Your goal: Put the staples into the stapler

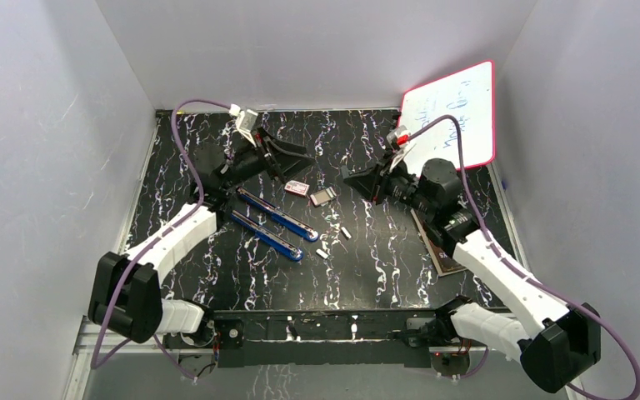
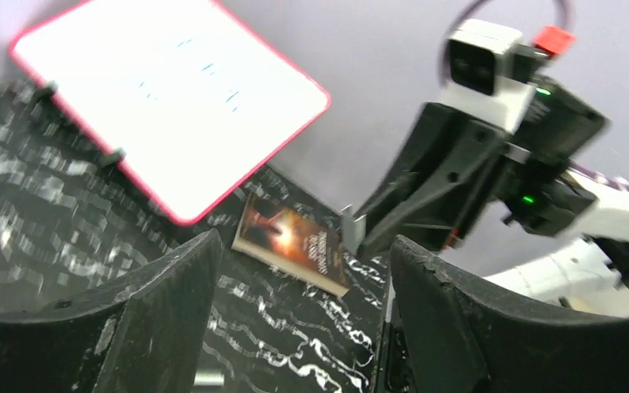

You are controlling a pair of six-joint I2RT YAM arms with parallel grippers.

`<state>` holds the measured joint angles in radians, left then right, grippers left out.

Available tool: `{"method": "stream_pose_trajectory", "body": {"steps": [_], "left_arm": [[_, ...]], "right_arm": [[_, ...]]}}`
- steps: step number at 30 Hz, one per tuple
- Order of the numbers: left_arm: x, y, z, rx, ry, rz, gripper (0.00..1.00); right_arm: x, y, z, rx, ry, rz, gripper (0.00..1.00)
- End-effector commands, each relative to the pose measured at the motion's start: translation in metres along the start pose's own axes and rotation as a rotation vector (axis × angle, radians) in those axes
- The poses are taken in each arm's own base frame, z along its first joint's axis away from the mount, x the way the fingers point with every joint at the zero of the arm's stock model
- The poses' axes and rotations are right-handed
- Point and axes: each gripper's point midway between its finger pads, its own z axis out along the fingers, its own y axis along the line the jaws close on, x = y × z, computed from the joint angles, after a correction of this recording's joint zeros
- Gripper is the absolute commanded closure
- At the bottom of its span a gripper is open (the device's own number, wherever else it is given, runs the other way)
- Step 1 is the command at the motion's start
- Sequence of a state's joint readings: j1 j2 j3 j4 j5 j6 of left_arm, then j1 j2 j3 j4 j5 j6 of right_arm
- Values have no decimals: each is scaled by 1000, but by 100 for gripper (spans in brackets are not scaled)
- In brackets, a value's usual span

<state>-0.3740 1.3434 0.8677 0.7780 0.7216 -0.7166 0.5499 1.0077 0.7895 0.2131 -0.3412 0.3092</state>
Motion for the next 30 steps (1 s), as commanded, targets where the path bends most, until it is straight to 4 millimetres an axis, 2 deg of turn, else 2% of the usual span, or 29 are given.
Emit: {"method": "stream_pose_trajectory", "body": {"steps": [1,4,7,11,18,30], "left_arm": [[-47,-97,-8,332,-112,249,29],[-44,-128,-6,449,-97,277,36],[-43,-148,-11,519,-134,334,40],[-43,-158,-18,550,-170,384,41],[-32,-179,-18,641,-150,403,41],[-19,-192,-6,711,-133,387,43]], "right_arm": [[-70,60,-15,-253,-150,-197,96],[-86,79,-24,-326,-178,-242,97],[-96,94,-32,-389,-194,-259,97],[-106,107,-41,-434,-222,-261,97],[-110,115,-45,-471,-229,-259,97],[-106,121,-48,-510,-212,-260,97]]}}
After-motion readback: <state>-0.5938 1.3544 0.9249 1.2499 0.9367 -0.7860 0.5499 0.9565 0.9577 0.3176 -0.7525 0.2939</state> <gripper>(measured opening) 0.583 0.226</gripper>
